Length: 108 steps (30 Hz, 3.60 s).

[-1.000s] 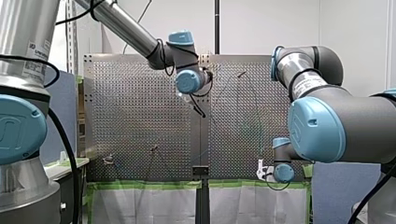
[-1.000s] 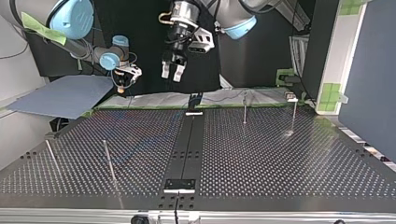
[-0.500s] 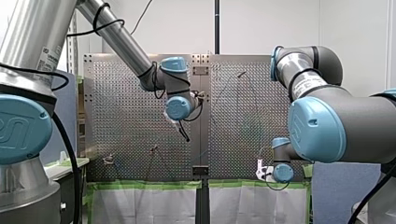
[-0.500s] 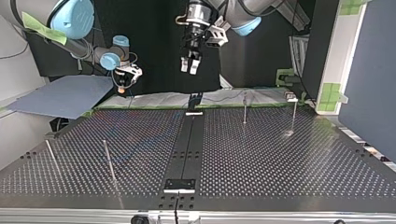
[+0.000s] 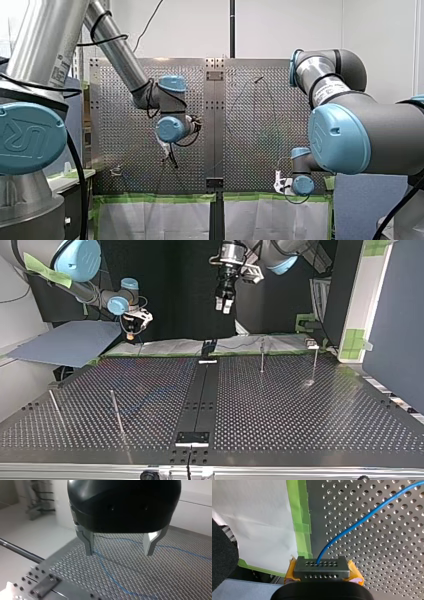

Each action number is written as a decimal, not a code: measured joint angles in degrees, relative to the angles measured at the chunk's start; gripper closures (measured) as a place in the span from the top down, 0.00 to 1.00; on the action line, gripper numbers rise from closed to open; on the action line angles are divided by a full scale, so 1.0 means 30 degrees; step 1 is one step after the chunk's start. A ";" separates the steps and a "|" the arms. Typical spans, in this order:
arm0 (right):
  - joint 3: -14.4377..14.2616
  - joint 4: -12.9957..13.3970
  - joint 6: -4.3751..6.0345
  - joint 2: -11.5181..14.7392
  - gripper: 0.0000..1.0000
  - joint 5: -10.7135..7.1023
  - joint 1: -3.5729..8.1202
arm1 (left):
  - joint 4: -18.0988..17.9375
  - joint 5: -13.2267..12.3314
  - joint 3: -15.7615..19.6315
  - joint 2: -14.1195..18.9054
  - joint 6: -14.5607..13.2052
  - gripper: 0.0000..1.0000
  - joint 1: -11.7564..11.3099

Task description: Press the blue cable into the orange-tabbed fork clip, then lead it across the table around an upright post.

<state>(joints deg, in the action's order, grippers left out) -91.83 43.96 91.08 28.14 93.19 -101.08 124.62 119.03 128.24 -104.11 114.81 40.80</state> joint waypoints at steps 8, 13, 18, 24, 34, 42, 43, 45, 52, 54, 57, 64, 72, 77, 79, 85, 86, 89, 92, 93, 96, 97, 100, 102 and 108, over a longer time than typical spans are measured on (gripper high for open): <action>0.0020 0.0077 -0.0030 0.0012 0.00 -0.0096 0.0038 | 0.0177 -0.1562 0.1582 0.0004 -0.1217 0.98 -0.1583; 0.0031 0.0151 -0.0014 0.0011 0.00 -0.0106 0.0058 | 0.0046 -0.2477 0.2498 0.0006 -0.1835 0.98 -0.2493; 0.0034 0.0130 -0.0026 0.0011 0.00 -0.0188 0.0034 | -0.0469 -0.3382 0.2768 0.0006 -0.2393 0.98 -0.3402; 0.0035 0.0045 -0.0232 0.0083 0.00 -0.0241 0.0062 | -0.0948 -0.4466 0.2244 0.0006 -0.2913 0.98 -0.4486; 0.0035 -0.0144 -0.0554 0.0329 0.00 -0.0325 -0.0064 | -0.0477 -0.5148 0.1959 0.0030 -0.3225 0.98 -0.4974; 0.0035 -0.0149 -0.0560 0.0335 0.00 -0.0328 -0.0070 | -0.0467 -0.5160 0.1953 0.0035 -0.3232 0.98 -0.4980; 0.0034 -0.0148 -0.0560 0.0336 0.00 -0.0326 -0.0069 | -0.0467 -0.5160 0.1953 0.0034 -0.3233 0.98 -0.4981; 0.0035 -0.0149 -0.0559 0.0335 0.00 -0.0327 -0.0070 | -0.0466 -0.5161 0.1953 0.0035 -0.3233 0.98 -0.4981; 0.0035 -0.0148 -0.0560 0.0335 0.00 -0.0327 -0.0069 | -0.0466 -0.5161 0.1953 0.0035 -0.3233 0.98 -0.4981; 0.0035 -0.0149 -0.0560 0.0335 0.00 -0.0326 -0.0070 | -0.0466 -0.5161 0.1953 0.0034 -0.3233 0.98 -0.4981; 0.0035 -0.0149 -0.0560 0.0335 0.00 -0.0327 -0.0070 | -0.0466 -0.5162 0.1953 0.0034 -0.3233 0.98 -0.4981; 0.0036 -0.0149 -0.0561 0.0336 0.00 -0.0326 -0.0070 | -0.0466 -0.5161 0.1953 0.0034 -0.3233 0.98 -0.4981; 0.0035 -0.0149 -0.0561 0.0335 0.00 -0.0327 -0.0070 | -0.0466 -0.5161 0.1953 0.0035 -0.3233 0.98 -0.4981; 0.0034 -0.0148 -0.0561 0.0336 0.00 -0.0326 -0.0070 | -0.0466 -0.5161 0.1953 0.0034 -0.3233 0.98 -0.4981; 0.0035 -0.0149 -0.0560 0.0335 0.00 -0.0327 -0.0069 | -0.0466 -0.5161 0.1953 0.0035 -0.3233 0.98 -0.4981; 0.0034 -0.0148 -0.0560 0.0335 0.00 -0.0326 -0.0070 | -0.0466 -0.5161 0.1953 0.0034 -0.3233 0.98 -0.4981; 0.0034 -0.0149 -0.0560 0.0335 0.00 -0.0327 -0.0070 | -0.0466 -0.5161 0.1953 0.0035 -0.3233 0.98 -0.4981; 0.0035 -0.0148 -0.0560 0.0336 0.00 -0.0328 -0.0070 | -0.0466 -0.5161 0.1953 0.0035 -0.3233 0.98 -0.4981; 0.0035 -0.0149 -0.0560 0.0336 0.00 -0.0327 -0.0070 | -0.0466 -0.5160 0.1953 0.0035 -0.3233 0.98 -0.4981; 0.0035 -0.0149 -0.0560 0.0335 0.00 -0.0327 -0.0070 | -0.0466 -0.5161 0.1953 0.0034 -0.3233 0.98 -0.4981; 0.0035 -0.0148 -0.0561 0.0335 0.00 -0.0327 -0.0070 | -0.0466 -0.5161 0.1953 0.0035 -0.3233 0.98 -0.4981; 0.0035 -0.0149 -0.0560 0.0336 0.00 -0.0326 -0.0069 | -0.0466 -0.5161 0.1953 0.0035 -0.3233 0.98 -0.4981; 0.0036 -0.0149 -0.0560 0.0336 0.00 -0.0327 -0.0070 | -0.0466 -0.5162 0.1953 0.0035 -0.3233 0.98 -0.4981; 0.0035 -0.0149 -0.0560 0.0335 0.00 -0.0327 -0.0070 | -0.0466 -0.5161 0.1953 0.0034 -0.3233 0.98 -0.4981; 0.0035 -0.0148 -0.0560 0.0335 0.00 -0.0327 -0.0070 | -0.0466 -0.5161 0.1953 0.0034 -0.3233 0.98 -0.4981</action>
<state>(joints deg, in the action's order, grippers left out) -91.72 43.52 89.40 29.14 92.21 -101.29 123.22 103.54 134.10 -104.00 105.11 25.86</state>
